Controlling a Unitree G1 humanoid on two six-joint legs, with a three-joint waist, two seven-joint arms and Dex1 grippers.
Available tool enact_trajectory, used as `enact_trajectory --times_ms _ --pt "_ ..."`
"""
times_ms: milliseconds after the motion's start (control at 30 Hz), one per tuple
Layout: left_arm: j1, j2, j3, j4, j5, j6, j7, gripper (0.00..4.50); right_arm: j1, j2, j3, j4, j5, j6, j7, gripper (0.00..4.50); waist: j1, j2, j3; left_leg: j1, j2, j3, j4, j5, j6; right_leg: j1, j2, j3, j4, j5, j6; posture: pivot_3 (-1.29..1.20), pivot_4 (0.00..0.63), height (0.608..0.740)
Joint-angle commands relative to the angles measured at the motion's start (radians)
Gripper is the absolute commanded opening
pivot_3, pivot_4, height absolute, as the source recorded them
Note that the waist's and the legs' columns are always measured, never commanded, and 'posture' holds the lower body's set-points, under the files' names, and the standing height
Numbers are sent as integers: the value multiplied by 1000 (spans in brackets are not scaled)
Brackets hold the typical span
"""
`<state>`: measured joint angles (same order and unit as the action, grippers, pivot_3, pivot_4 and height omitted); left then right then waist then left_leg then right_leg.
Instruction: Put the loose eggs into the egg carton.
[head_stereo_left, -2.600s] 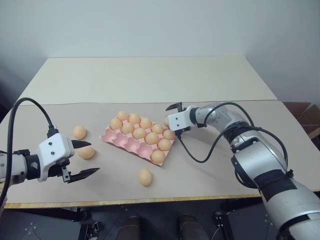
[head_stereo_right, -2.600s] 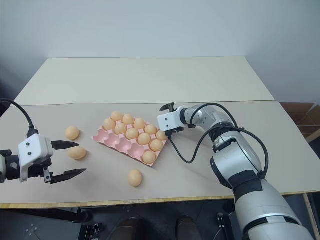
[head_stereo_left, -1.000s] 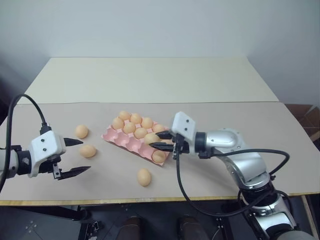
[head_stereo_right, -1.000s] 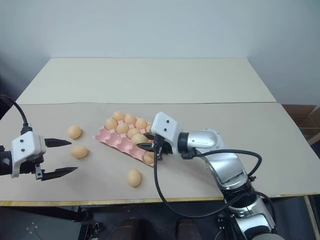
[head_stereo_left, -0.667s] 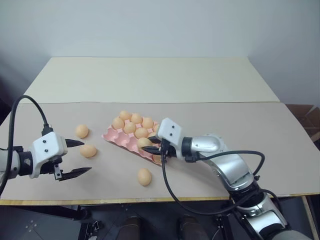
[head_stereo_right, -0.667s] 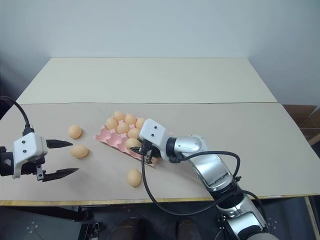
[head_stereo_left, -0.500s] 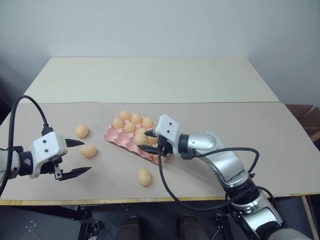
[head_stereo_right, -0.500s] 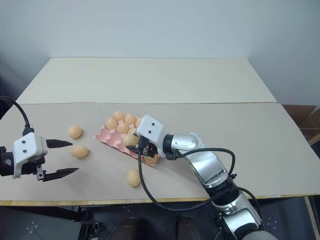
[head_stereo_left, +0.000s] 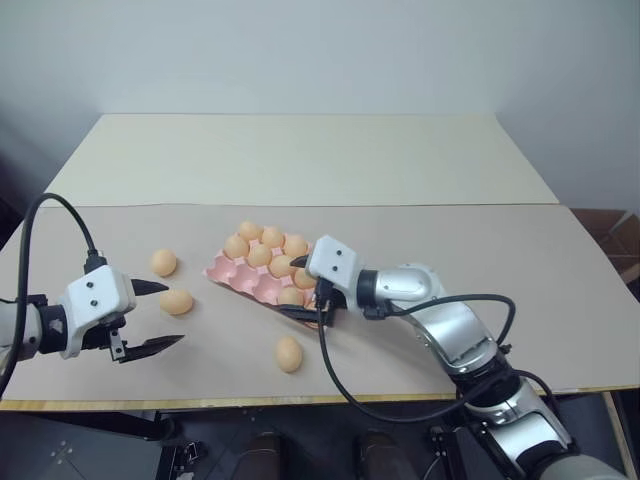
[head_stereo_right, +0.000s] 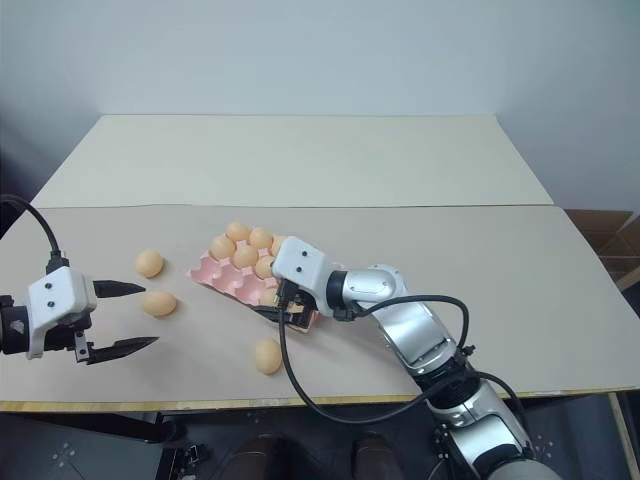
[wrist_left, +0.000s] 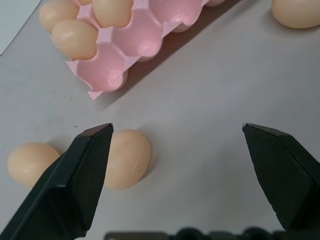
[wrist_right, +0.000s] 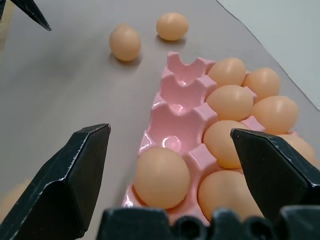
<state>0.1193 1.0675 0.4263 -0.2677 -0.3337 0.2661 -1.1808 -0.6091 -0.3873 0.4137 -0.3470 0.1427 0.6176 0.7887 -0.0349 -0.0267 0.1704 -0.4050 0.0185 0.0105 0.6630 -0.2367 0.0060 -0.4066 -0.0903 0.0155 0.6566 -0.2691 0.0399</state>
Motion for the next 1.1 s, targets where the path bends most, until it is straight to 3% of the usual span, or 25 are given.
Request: enact_trajectory --times_ms 33,300,467,1100 --pt "-20 6 -2 -8 -4 -12 2 4500 11 -60 -70 -124 57 -10 56 4477 0 0 0 0 0 0 0 0 0 0 0 0 0 0 0 0 150 740" --pt "-22 -6 -5 -21 -29 -16 -16 4500 139 -381 -214 -287 149 -68 261 4477 13 0 0 1 0 0 0 0 0 1 0 0 -1 0 0 0 150 740" --pt "3 -17 6 -33 -50 -18 -33 4500 192 -499 -300 -292 191 -124 347 4477 13 -1 0 1 1 0 0 0 0 2 0 0 -1 0 0 0 150 740" --pt "33 -13 43 -97 -80 26 -28 4500 186 -537 -301 -297 208 -129 345 4477 21 -1 0 1 0 0 0 0 0 2 0 0 -1 0 0 0 150 740"
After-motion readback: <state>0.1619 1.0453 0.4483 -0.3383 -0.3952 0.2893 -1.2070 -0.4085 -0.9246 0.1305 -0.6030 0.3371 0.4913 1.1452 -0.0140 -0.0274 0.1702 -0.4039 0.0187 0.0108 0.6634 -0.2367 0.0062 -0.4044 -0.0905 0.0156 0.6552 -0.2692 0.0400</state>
